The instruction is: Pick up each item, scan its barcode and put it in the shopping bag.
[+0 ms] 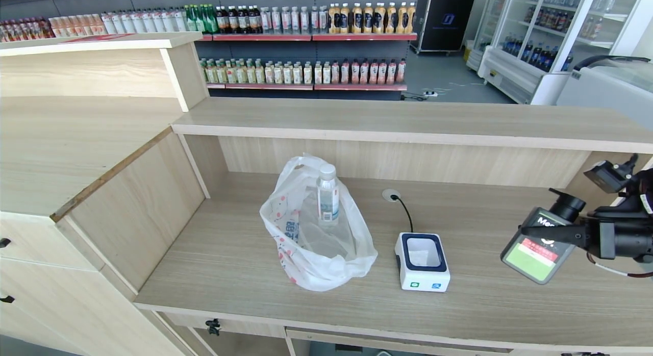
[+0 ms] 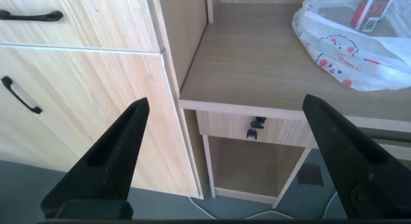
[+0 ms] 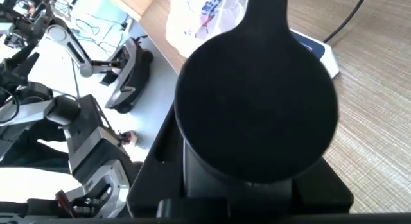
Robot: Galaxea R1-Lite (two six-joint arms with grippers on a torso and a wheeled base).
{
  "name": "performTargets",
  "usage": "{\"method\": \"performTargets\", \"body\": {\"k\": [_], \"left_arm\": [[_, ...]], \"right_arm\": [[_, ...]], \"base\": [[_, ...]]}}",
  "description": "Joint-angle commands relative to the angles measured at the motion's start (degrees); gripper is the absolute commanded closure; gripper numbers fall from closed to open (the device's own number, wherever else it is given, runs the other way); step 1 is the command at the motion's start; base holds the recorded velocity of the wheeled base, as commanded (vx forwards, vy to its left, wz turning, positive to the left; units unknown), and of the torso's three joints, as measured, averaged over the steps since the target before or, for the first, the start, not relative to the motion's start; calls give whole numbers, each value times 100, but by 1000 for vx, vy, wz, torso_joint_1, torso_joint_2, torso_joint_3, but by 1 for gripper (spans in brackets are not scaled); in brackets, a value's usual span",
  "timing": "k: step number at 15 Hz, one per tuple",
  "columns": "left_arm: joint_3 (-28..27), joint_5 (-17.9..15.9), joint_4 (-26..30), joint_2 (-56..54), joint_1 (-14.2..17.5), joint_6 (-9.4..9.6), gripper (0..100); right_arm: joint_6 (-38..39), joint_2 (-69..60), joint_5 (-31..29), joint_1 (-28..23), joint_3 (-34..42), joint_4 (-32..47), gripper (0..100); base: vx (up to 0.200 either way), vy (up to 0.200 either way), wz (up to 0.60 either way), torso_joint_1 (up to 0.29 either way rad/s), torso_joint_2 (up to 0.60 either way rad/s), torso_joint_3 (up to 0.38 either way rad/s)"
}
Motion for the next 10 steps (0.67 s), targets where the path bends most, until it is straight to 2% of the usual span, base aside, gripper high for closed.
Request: {"method": "performTargets", "body": {"k": [1, 10], "left_arm": [[0, 2, 0, 6, 2, -1, 0], [0, 2, 0, -2, 2, -1, 0]], "right_arm": [[-46, 87, 4, 4, -20, -11, 100], [-389, 351, -5, 92, -91, -38, 100]], "base": [[0, 0, 0, 0, 0, 0], [0, 0, 0, 0, 0, 0]]}}
